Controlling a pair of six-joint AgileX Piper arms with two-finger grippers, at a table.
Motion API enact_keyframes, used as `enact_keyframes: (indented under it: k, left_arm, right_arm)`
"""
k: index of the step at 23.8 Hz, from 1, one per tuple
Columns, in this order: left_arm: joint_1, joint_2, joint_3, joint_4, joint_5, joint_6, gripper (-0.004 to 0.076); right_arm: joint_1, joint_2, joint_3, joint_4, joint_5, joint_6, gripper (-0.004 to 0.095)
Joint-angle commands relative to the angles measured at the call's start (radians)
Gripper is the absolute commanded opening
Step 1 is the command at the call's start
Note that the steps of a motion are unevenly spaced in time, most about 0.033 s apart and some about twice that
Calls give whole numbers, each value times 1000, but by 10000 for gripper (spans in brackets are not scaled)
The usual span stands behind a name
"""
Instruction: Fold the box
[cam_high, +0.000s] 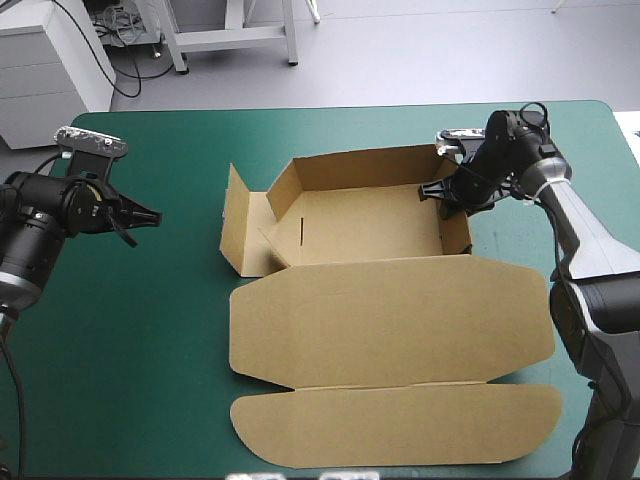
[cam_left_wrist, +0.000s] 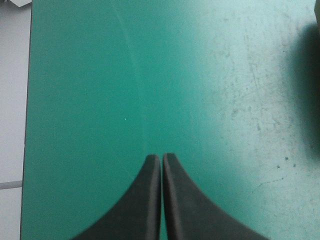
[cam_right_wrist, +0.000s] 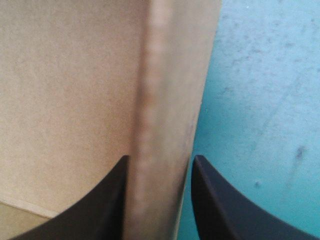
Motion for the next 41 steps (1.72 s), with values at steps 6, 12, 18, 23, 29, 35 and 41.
enact_keyframes:
  k: [6,12,18,23,29,35,41]
  left_arm:
    - [0,-8,-26,16,2,-2,-4]
    - [0,-4,-26,16,19,16,-4]
    - [0,-4,-26,13,19,16,-4]
    - [0,-4,-26,13,21,20,-4]
    - [0,-4,-26,13,19,23,-4]
    - [0,-4,-26,13,19,23,-4]
    - [0,-4,-24,13,21,23,-4]
  right_arm:
    - [-3,-69,-35,-14,-10,12,435]
    - [-3,-89,-35,-17,-8,11,435]
    - [-3,-140,-35,-24,-8,34,435]
    - [-3,-136,-32,-26,-8,34,395]
    - [-3,-67,-25,-19,-8,13,350]
    - [-3,-38,-25,1,-8,-4,347]
    - [-3,-21,-25,-12,-8,4,86]
